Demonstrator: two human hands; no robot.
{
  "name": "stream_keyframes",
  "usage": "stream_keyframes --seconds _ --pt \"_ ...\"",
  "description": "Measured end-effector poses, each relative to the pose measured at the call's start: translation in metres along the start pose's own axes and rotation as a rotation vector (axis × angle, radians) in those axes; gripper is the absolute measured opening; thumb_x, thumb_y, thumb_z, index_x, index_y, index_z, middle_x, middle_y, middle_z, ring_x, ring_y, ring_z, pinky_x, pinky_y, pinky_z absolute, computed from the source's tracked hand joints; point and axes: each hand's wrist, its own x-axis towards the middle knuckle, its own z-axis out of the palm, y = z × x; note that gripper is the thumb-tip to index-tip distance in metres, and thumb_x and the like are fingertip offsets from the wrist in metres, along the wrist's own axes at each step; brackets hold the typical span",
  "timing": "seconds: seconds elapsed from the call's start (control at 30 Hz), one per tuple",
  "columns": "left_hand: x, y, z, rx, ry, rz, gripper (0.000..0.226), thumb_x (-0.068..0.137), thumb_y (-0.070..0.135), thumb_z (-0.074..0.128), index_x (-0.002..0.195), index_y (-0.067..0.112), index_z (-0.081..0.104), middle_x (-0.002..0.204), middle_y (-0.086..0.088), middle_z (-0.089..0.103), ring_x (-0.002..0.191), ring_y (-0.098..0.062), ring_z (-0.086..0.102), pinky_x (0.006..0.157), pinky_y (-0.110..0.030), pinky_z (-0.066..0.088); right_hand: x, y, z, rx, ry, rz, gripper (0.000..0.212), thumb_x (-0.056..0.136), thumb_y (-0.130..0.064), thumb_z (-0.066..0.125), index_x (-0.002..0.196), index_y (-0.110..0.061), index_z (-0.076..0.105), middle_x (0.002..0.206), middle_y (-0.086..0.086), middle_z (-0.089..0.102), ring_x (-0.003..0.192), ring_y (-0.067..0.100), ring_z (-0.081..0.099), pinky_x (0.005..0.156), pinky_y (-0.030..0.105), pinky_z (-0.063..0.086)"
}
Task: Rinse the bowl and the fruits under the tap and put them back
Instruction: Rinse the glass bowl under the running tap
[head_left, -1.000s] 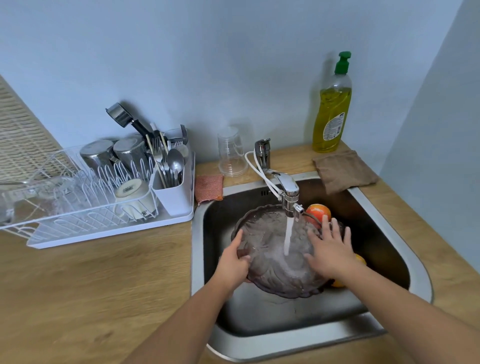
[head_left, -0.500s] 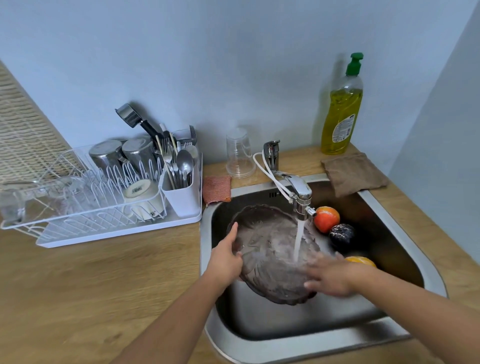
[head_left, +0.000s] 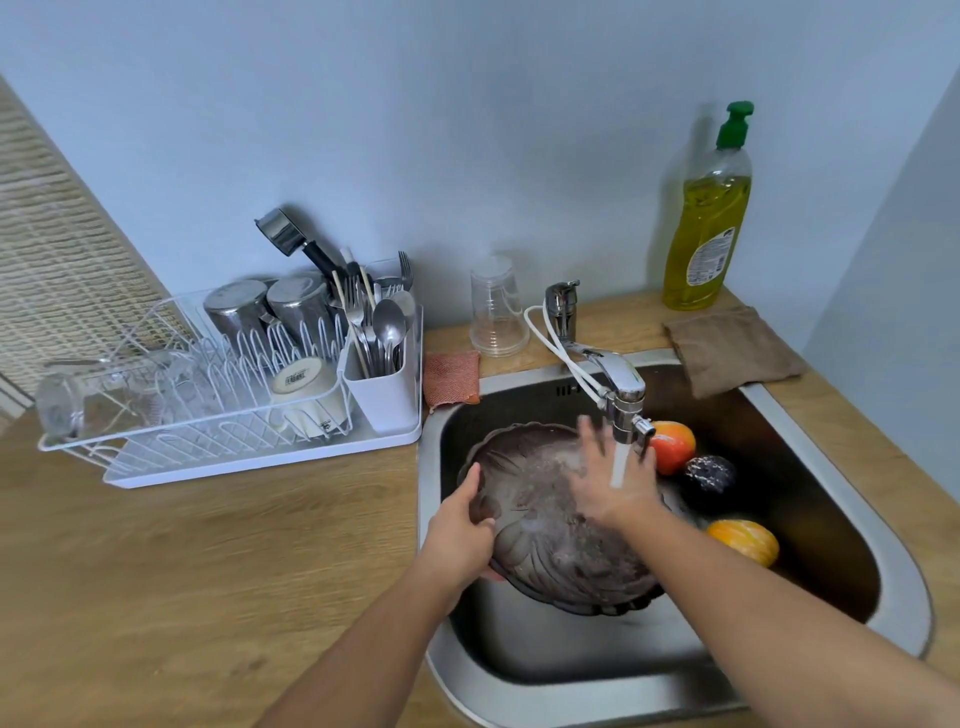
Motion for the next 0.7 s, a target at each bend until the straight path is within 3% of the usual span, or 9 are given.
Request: stream_keyframes --seconds 0.07,0.17,0.27,0.33,0.4,0.43,0.5,0.6,0.7 --pt "-0.001 0.000 0.000 0.015 0.006 0.008 0.070 0.095 -0.001 0.042 0.149 0.040 0.021 0.139 -0.007 0.050 0.101 -0.031 0.064 0.054 -0.030 0.059 -0.004 0.001 0.000 -0.014 -0.028 0.035 0.075 0.093 -0.050 0.033 0.148 -0.032 -0.014 0.160 0.011 -0.005 0.146 0.038 0.002 0.115 0.062 0.003" --pt "-0.002 0.001 0.003 -0.005 0.051 0.018 0.070 0.095 0.000 0.044 0.148 0.041 0.022 0.139 -0.006 0.051 0.100 -0.028 0.064 0.058 -0.033 0.061 -0.015 -0.009 0.003 -0.118 -0.061 -0.200 0.069 0.095 -0.047 0.029 0.147 -0.038 -0.015 0.155 -0.004 -0.024 0.146 0.031 -0.011 0.115 0.060 -0.003" --pt "-0.003 0.003 0.005 -0.030 0.092 0.039 0.071 0.094 -0.001 0.044 0.148 0.042 0.023 0.136 -0.005 0.054 0.107 -0.029 0.062 0.062 -0.033 0.061 -0.011 0.014 0.003 -0.093 -0.073 -0.101 0.070 0.093 -0.041 0.033 0.149 -0.037 -0.010 0.156 -0.009 -0.021 0.147 0.025 -0.008 0.116 0.052 -0.002" --pt "-0.003 0.004 0.008 -0.105 0.104 0.037 0.071 0.094 -0.001 0.043 0.148 0.041 0.023 0.137 -0.005 0.053 0.106 -0.029 0.063 0.053 -0.027 0.059 -0.014 0.034 -0.004 0.059 -0.096 0.047 0.076 0.089 -0.038 0.045 0.149 -0.041 -0.001 0.160 0.003 -0.010 0.146 0.035 -0.004 0.117 0.050 0.008" --pt "0.000 0.000 0.012 -0.168 0.088 0.032 0.072 0.095 -0.002 0.043 0.148 0.042 0.023 0.138 -0.007 0.052 0.105 -0.029 0.063 0.054 -0.030 0.059 -0.022 0.047 -0.013 0.449 -0.082 0.104 0.069 0.090 -0.021 0.053 0.149 -0.034 0.021 0.156 0.012 0.020 0.140 0.036 0.025 0.110 0.038 0.029" --pt "0.001 -0.002 0.015 -0.200 0.071 0.029 0.072 0.095 -0.002 0.043 0.148 0.041 0.023 0.139 -0.008 0.052 0.105 -0.029 0.063 0.057 -0.033 0.060 -0.027 0.053 -0.016 0.703 -0.041 0.111 0.063 0.090 -0.008 0.053 0.146 -0.027 0.033 0.142 0.010 0.044 0.124 0.030 0.047 0.098 0.032 0.040" --pt "0.002 -0.009 0.021 -0.263 0.021 0.004 0.071 0.095 -0.004 0.043 0.148 0.040 0.023 0.137 -0.002 0.052 0.101 -0.022 0.063 0.064 -0.038 0.061 -0.041 0.061 -0.026 1.099 0.021 0.186 0.057 0.088 0.011 0.046 0.136 -0.020 0.050 0.112 0.004 0.061 0.088 0.018 0.059 0.075 0.028 0.050" --pt "0.006 -0.014 0.032 -0.282 -0.082 -0.051 0.068 0.097 -0.002 0.043 0.150 0.036 0.022 0.140 -0.001 0.048 0.104 -0.023 0.062 0.065 -0.034 0.060 -0.051 0.076 -0.032 1.208 0.060 0.269 0.062 0.086 0.019 0.038 0.128 -0.022 0.058 0.106 0.007 0.064 0.083 0.021 0.061 0.070 0.038 0.056" --pt "0.015 -0.015 0.046 -0.103 -0.148 -0.099 0.067 0.096 0.007 0.049 0.150 0.036 0.021 0.143 -0.005 0.045 0.108 -0.025 0.060 0.071 -0.034 0.058 -0.061 0.085 -0.040 1.096 0.175 0.322 0.063 0.086 0.015 0.037 0.130 -0.027 0.056 0.125 0.009 0.060 0.104 0.027 0.061 0.080 0.041 0.058"
